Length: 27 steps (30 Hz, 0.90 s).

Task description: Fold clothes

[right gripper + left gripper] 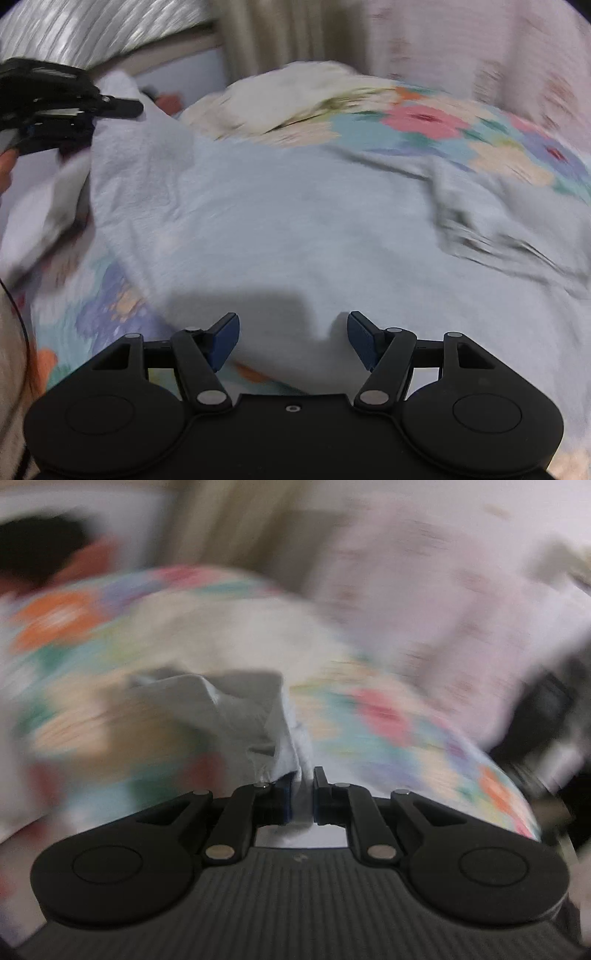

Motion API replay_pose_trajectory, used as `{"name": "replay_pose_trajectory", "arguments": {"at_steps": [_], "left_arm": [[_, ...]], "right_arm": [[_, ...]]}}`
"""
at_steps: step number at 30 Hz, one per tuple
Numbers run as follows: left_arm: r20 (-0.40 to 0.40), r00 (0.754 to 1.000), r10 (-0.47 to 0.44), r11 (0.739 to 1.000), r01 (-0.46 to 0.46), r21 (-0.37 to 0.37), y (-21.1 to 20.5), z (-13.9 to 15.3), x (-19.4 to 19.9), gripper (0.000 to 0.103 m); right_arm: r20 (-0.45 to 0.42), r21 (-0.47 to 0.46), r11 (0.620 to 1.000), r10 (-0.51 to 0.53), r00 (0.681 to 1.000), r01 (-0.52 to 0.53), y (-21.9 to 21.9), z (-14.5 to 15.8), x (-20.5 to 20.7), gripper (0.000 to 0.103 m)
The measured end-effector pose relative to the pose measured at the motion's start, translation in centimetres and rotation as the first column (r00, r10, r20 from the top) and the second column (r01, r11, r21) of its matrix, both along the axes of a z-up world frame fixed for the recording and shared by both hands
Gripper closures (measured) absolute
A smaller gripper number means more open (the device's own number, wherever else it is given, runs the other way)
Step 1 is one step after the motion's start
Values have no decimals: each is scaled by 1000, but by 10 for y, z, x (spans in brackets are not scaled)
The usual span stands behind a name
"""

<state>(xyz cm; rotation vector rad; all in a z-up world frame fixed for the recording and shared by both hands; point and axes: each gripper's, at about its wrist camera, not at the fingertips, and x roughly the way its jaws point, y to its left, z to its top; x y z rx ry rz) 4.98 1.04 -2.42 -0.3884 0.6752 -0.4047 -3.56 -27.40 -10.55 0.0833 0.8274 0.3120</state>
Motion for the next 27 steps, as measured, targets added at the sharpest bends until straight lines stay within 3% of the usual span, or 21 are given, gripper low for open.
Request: {"name": "replay_pose_trajectory", "arguments": {"at_steps": [2, 4, 7, 11, 14, 16, 18, 22, 23, 27], "left_arm": [[31, 983, -182, 983, 182, 15, -58, 10, -4, 93], [7, 944, -328, 944, 328, 11, -110, 5, -8, 92], [-149, 882, -447, 891, 454, 16, -176, -32, -4, 83], [-247, 870, -426, 892, 450, 48, -189, -72, 0, 78], [-255, 872, -417, 905, 426, -25, -157, -74, 8, 68], [-254, 886, -388, 921, 385, -62, -141, -69, 11, 59], [-275, 900, -340, 939, 343, -39, -121, -70, 19, 58], [-334, 910, -245, 952, 291, 94, -108, -80, 31, 58], [-345, 907, -239, 954, 285, 89, -108, -84, 33, 58], [-345, 908, -237, 952, 288, 105, -112, -88, 33, 58]], "right_arm": [[4, 41, 996, -79, 997, 79, -31, 5, -5, 33], [2, 65, 987, -145, 989, 144, -57, 8, -9, 33], [-13, 83, 972, -221, 975, 222, -89, 6, -17, 33], [-56, 100, 955, -275, 960, 280, -109, -8, -23, 33], [-64, 159, 945, -279, 958, 286, -114, -12, -26, 33], [-66, 219, 935, -271, 960, 279, -119, -10, -29, 33], [-83, 328, 904, -262, 961, 275, -126, -11, -29, 33], [-147, 518, 807, -242, 959, 283, -129, -17, -29, 32], [-151, 523, 805, -235, 960, 279, -124, -17, -29, 31], [-152, 356, 862, -326, 933, 360, -103, -21, -13, 23]]}}
